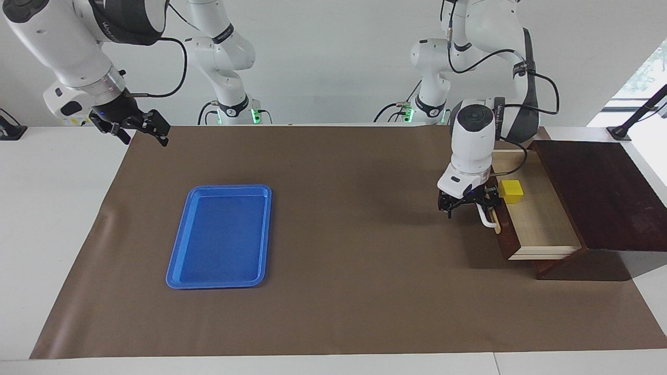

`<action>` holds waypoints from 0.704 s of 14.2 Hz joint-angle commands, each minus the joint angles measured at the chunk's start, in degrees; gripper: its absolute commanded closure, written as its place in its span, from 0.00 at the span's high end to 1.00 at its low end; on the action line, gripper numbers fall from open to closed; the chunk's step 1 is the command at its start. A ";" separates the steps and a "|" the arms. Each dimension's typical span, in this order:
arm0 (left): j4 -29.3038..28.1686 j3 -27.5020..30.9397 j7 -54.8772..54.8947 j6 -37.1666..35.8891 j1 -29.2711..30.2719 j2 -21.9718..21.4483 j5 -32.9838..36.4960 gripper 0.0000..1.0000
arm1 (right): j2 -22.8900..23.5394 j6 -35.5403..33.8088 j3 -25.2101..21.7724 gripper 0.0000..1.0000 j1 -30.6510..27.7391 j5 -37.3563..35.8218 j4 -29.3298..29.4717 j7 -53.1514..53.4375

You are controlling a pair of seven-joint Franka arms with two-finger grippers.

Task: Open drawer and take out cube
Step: 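Pull the drawer open toward the robot with the left gripper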

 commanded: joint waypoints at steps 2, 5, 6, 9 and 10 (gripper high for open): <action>11.41 0.39 -0.66 -12.01 -1.26 2.12 -5.25 1.00 | -1.52 0.45 0.65 1.00 -0.79 -0.81 -1.79 -1.95; 18.97 1.18 -3.80 -20.71 0.92 2.13 -10.10 1.00 | -1.52 0.45 0.65 1.00 -0.79 -0.81 -1.70 -1.95; 19.95 1.19 -5.91 -22.04 3.28 1.78 -11.42 1.00 | -1.52 0.53 0.65 1.00 -0.79 -0.81 -1.70 -1.95; 20.23 1.27 -14.34 -22.67 7.43 0.46 -12.23 1.00 | -1.52 0.62 0.65 1.00 -0.79 -0.81 -1.70 -1.95; 20.14 1.45 -18.20 -22.84 8.05 0.37 -12.22 1.00 | -1.52 0.54 0.65 1.00 -0.79 -0.81 -1.70 -1.95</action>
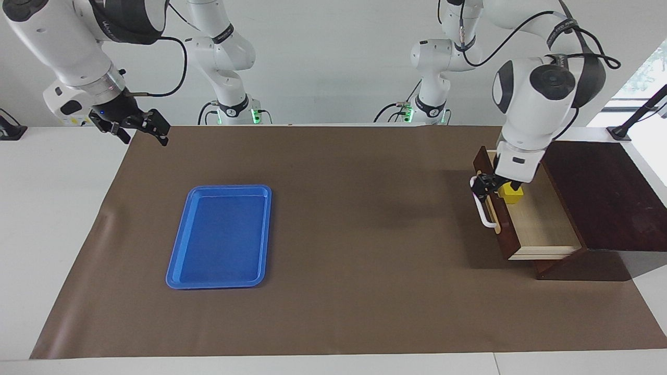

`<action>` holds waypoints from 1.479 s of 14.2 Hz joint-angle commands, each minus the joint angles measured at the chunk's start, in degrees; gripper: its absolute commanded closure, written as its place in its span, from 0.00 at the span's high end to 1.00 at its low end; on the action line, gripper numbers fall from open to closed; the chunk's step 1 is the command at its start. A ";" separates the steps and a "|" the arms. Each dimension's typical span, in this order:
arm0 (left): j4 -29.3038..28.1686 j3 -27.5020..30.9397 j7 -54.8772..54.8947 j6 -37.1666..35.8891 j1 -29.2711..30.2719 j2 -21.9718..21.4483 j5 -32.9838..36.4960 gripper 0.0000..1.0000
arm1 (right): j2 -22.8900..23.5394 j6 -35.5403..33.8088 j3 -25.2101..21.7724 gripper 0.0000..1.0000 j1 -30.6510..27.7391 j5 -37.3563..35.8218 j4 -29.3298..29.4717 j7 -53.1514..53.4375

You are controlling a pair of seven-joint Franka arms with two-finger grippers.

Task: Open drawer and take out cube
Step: 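Grasp the yellow cube with the left gripper while the right gripper advances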

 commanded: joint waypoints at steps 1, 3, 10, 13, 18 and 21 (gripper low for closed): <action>0.00 0.12 -11.62 -1.19 2.21 -0.52 -0.98 1.00 | -1.33 0.45 0.65 1.00 -0.88 -0.81 -1.46 -2.03; -0.88 0.03 -24.79 -0.57 5.19 -0.87 -1.93 1.00 | -1.06 0.53 0.56 1.00 -0.96 -0.81 -0.84 -1.86; -12.99 0.12 -47.69 8.38 8.37 -5.70 -3.61 1.00 | -1.15 0.79 0.65 1.00 -1.32 -0.72 -1.01 0.59; -16.00 0.12 -49.10 9.27 9.07 -6.76 -3.61 1.00 | -0.89 2.90 1.00 1.00 -0.70 -0.63 -1.01 9.98; -21.01 0.03 -55.07 14.36 9.43 -8.43 -3.61 1.00 | 4.63 5.10 1.97 0.99 4.21 1.73 3.01 35.97; -21.10 0.03 -57.72 15.60 9.25 -8.26 -3.61 1.00 | 10.34 5.37 1.97 0.98 7.63 5.26 8.37 48.65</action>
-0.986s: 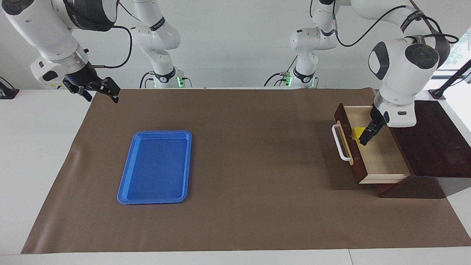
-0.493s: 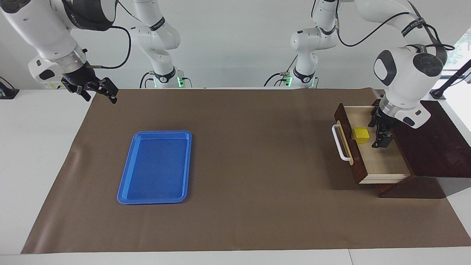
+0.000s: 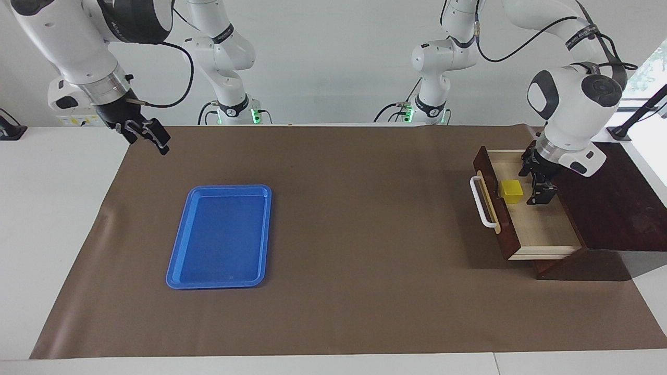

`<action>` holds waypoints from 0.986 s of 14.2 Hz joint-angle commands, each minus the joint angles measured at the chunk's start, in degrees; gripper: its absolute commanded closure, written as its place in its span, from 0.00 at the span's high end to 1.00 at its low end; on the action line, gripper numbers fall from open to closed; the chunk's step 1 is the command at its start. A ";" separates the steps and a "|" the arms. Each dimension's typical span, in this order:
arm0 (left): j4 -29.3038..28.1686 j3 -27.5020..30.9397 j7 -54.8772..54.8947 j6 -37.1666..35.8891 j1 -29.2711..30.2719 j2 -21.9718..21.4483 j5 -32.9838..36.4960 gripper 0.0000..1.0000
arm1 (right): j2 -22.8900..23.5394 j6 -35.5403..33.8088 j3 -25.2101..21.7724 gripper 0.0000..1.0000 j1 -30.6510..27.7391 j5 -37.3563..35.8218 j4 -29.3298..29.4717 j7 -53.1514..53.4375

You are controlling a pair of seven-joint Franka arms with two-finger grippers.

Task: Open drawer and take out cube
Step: 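Grasp the yellow cube with the left gripper while the right gripper advances, then lift the yellow cube out of the drawer with the left gripper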

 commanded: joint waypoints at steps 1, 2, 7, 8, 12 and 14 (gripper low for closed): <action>-2.32 -0.12 -1.84 1.90 0.43 -1.94 -1.08 1.00 | 6.94 -0.30 0.19 0.98 2.34 1.66 7.52 9.03; -2.32 -0.12 -2.54 1.90 0.43 -1.77 -1.08 1.00 | 8.61 0.04 0.28 0.98 3.22 2.19 9.28 11.49; -2.32 -0.21 -4.74 2.42 -0.27 -1.68 -1.34 0.19 | 10.91 3.21 0.28 0.97 7.53 4.83 9.74 25.02; -2.32 -0.21 -4.65 2.34 -0.18 -1.68 -1.35 0.06 | 10.83 3.21 0.28 0.97 8.23 5.87 9.22 28.80; -2.15 -0.21 -3.60 2.25 -0.18 -1.59 -1.26 0.00 | 10.21 3.65 0.28 0.97 9.12 11.23 6.84 38.39; -2.06 -0.13 -1.59 2.25 -0.18 -1.59 -1.26 0.83 | 10.65 3.65 0.19 0.97 9.12 14.57 6.84 42.61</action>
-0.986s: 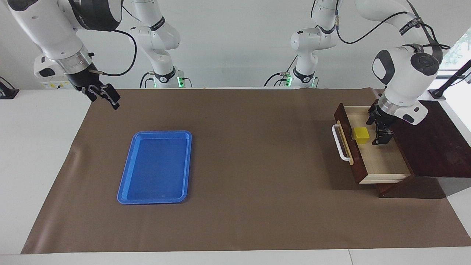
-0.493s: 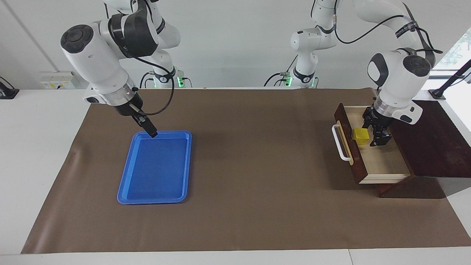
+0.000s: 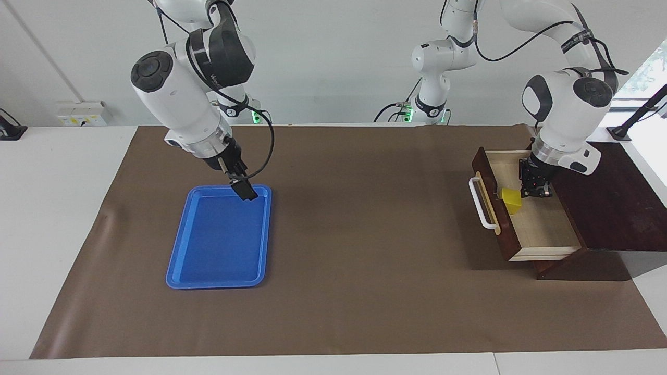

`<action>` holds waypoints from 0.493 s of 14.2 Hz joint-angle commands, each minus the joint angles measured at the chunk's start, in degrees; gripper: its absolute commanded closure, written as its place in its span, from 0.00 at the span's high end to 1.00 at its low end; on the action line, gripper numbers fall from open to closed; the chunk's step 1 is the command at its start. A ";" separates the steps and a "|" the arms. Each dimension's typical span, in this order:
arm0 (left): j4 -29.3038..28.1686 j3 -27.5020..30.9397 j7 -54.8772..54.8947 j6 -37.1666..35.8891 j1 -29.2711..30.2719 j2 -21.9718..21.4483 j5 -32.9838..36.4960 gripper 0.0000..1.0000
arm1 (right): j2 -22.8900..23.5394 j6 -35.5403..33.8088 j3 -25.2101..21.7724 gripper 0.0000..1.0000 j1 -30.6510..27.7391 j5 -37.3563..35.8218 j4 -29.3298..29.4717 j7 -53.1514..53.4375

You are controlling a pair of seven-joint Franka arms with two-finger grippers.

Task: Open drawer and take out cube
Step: 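Lift the yellow cube out of the drawer with the left gripper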

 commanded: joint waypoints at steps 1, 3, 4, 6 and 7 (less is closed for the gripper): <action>-1.45 0.20 2.81 1.30 -0.38 -1.24 -1.08 0.99 | 0.08 0.61 0.07 0.97 -0.18 3.59 -0.57 4.94; -1.36 0.20 2.91 2.09 -0.39 -1.15 -1.08 1.00 | 0.61 0.61 -0.02 0.97 1.48 4.82 -0.04 6.35; -1.45 0.20 2.82 2.18 -0.39 -1.15 -1.08 1.00 | 1.31 0.61 0.07 0.97 1.58 5.44 0.14 6.36; -1.36 0.20 2.73 2.53 -0.39 -1.06 -1.08 1.00 | 2.19 0.88 -0.02 0.97 1.84 7.02 0.93 6.36; -1.36 0.20 2.38 3.75 -0.30 -0.88 -1.08 1.00 | 2.37 1.14 -0.02 0.97 2.89 7.55 0.93 6.53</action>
